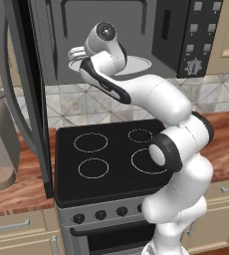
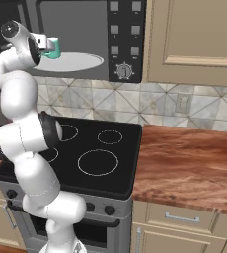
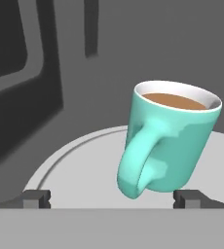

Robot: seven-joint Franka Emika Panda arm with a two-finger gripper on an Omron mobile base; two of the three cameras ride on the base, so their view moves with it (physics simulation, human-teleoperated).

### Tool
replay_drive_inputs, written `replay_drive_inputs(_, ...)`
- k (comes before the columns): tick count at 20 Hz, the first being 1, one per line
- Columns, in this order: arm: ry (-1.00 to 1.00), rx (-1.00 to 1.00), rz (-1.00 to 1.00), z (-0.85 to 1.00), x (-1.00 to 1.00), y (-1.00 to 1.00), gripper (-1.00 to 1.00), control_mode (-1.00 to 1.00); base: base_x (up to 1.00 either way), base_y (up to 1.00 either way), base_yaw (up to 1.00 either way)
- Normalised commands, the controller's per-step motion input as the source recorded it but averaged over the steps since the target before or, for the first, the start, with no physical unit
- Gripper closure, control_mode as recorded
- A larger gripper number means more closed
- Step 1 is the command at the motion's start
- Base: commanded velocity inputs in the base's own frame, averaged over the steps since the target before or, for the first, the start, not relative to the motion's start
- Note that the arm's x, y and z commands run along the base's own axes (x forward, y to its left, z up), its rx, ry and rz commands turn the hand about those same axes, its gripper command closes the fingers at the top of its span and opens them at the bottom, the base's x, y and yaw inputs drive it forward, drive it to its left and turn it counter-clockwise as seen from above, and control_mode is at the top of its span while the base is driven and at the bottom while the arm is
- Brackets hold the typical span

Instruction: Pick the cup of tea, navigate to the dining table, and place it on the saucer.

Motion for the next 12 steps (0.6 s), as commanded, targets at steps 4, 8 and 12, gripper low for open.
replay_drive_inputs(4,0.00,0.00,-0.03,0.00,0.18,-0.01,-1.00,-1.00,0.00,0.00,0.00)
replay_drive_inputs(8,0.00,0.00,-0.09,0.00,0.16,-0.07,-1.00,-1.00,0.00,0.00,0.00)
replay_drive_inputs(12,0.00,0.00,-0.09,0.00,0.18,0.00,-1.00,-1.00,0.00,0.00,0.00)
